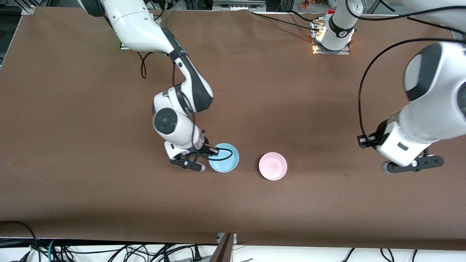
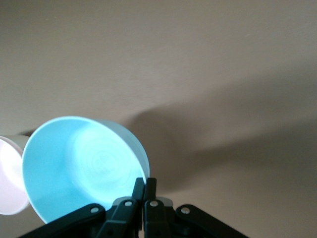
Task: Stack pink and blue bowls on white bowl
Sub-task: 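Carry the blue bowl over the pink bowl with the right gripper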
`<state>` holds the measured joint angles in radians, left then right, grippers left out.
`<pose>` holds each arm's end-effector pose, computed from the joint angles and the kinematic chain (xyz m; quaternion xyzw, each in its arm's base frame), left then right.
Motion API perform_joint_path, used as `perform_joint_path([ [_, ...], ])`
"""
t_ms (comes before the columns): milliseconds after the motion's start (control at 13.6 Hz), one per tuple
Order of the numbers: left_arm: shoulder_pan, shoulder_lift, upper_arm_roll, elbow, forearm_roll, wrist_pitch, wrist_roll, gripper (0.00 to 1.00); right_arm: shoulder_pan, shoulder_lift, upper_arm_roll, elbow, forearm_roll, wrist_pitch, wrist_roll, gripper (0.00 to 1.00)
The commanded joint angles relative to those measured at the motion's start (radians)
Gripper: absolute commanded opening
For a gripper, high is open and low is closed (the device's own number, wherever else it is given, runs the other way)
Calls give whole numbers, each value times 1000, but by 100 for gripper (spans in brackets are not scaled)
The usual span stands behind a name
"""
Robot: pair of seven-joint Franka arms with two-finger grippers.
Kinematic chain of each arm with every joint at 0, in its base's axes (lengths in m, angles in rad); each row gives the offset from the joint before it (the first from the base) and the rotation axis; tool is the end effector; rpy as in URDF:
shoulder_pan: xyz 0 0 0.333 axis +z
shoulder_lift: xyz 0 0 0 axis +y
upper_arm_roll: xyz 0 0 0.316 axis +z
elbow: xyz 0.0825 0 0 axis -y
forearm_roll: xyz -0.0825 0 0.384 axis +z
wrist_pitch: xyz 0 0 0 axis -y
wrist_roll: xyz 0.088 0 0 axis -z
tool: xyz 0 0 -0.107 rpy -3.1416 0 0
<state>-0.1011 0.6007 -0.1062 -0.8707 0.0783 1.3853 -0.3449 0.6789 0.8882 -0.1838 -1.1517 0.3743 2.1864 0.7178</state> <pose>0.6903 -0.1087 0.5543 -0.9957 -0.0822 0.0380 0.0195 0.6577 0.4218 0.2827 -0.9785 0.1663 -0.0127 0.1213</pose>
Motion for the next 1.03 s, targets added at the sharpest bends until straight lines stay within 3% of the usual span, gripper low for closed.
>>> perform_joint_path([
  [0, 11, -90, -3, -108, -23, 4, 26, 47, 51, 60, -14, 89, 14, 47, 118, 0],
  [220, 11, -155, -4, -193, -23, 38, 32, 50, 88, 81, -14, 121, 12, 85, 172, 0],
  [514, 30, -387, -4, -567, -26, 256, 34, 51, 123, 107, -14, 159, 12, 147, 215, 0],
  [734, 87, -439, -4, -617, -58, 265, 182, 58, 143, 126, -14, 161, 12, 237, 290, 0],
  [954, 103, -453, -7, -623, -75, 264, 208, 60, 171, 159, -14, 162, 12, 346, 363, 0],
])
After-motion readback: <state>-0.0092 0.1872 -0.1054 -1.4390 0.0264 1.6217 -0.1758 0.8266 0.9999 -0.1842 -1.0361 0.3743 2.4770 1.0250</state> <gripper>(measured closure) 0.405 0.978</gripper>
